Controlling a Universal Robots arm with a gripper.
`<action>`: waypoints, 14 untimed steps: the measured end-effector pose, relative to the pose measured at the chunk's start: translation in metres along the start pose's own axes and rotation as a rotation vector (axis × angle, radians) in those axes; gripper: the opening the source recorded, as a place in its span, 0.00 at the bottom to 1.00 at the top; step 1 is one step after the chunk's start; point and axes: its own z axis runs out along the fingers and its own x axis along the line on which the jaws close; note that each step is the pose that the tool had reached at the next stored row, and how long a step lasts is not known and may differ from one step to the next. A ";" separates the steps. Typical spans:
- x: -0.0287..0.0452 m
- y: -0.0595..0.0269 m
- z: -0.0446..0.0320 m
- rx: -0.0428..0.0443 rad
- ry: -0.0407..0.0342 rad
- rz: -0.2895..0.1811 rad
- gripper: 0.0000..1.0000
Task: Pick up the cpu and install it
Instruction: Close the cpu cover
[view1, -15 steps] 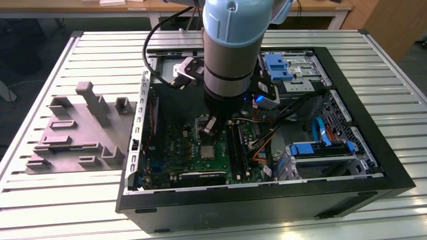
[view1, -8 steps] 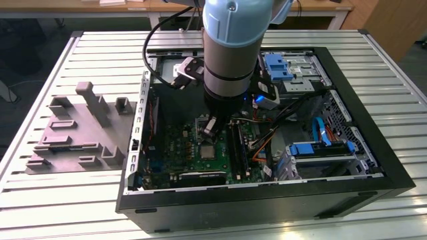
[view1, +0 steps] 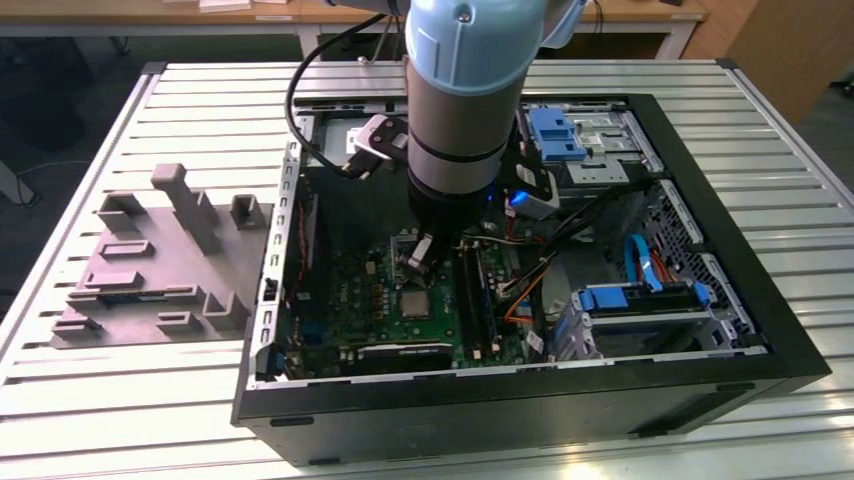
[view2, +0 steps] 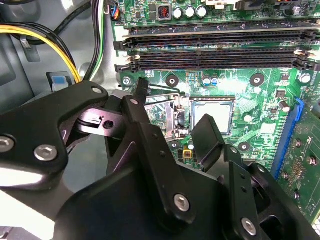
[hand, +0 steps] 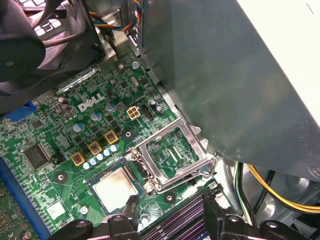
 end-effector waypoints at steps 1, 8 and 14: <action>0.0000 0.0000 0.0000 0.0000 0.0000 0.000 0.62; 0.0000 0.0000 0.0001 0.0000 0.0000 0.000 0.60; 0.0000 0.0000 0.0002 0.0000 0.0000 0.000 0.37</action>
